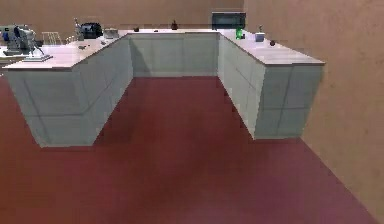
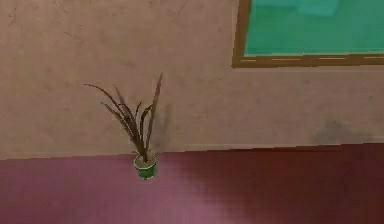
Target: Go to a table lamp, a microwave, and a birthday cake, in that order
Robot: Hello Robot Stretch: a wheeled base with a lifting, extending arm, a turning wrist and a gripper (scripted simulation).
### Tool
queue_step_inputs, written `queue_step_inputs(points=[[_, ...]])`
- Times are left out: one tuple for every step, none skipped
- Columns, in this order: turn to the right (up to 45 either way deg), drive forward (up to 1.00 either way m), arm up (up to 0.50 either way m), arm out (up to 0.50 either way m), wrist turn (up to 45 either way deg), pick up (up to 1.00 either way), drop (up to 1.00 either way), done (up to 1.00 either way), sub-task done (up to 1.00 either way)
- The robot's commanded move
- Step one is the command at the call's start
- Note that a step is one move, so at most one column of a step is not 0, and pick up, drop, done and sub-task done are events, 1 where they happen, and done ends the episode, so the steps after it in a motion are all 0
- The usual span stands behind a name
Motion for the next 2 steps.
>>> queue_step_inputs(points=[[0.0, 1.00, 0.00, 0.00, 0.0, 0.00, 0.00, 0.00, 0.00], [3.0, 0.00, 0.00, 0.00, 0.0, 0.00, 0.00, 0.00, 0.00]])
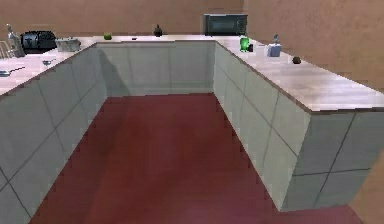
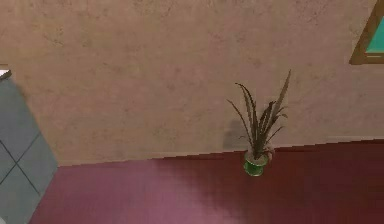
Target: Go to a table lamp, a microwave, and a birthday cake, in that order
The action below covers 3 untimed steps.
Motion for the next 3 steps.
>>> queue_step_inputs(points=[[0.0, 1.00, 0.00, 0.00, 0.0, 0.00, 0.00, 0.00, 0.00], [0.0, 1.00, 0.00, 0.00, 0.0, 0.00, 0.00, 0.00, 0.00], [0.0, 0.80, 0.00, 0.00, 0.0, 0.00, 0.00, 0.00, 0.00]])
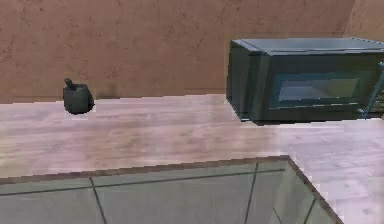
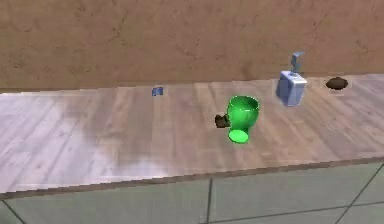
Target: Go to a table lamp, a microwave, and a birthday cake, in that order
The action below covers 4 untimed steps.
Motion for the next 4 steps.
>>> queue_step_inputs(points=[[27.0, 0.00, 0.00, 0.00, 0.0, 0.00, 0.00, 0.00, 0.00], [0.0, 0.00, 0.00, 0.00, 0.0, 0.00, 0.00, 0.00, 1.00], [-45.0, 0.00, 0.00, 0.00, 0.0, 0.00, 0.00, 0.00, 0.00], [-45.0, 0.00, 0.00, 0.00, 0.0, 0.00, 0.00, 0.00, 0.00]])
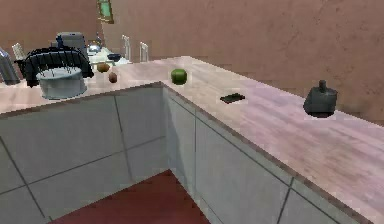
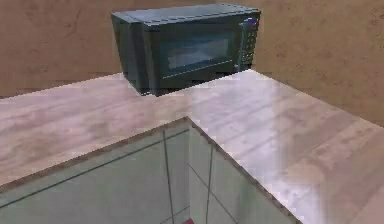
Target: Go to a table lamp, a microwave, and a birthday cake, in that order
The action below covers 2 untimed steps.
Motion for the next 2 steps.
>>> queue_step_inputs(points=[[-30.0, 0.00, 0.00, 0.00, 0.0, 0.00, 0.00, 0.00, 0.00], [0.0, 0.05, 0.00, 0.00, 0.0, 0.00, 0.00, 0.00, 0.00]])
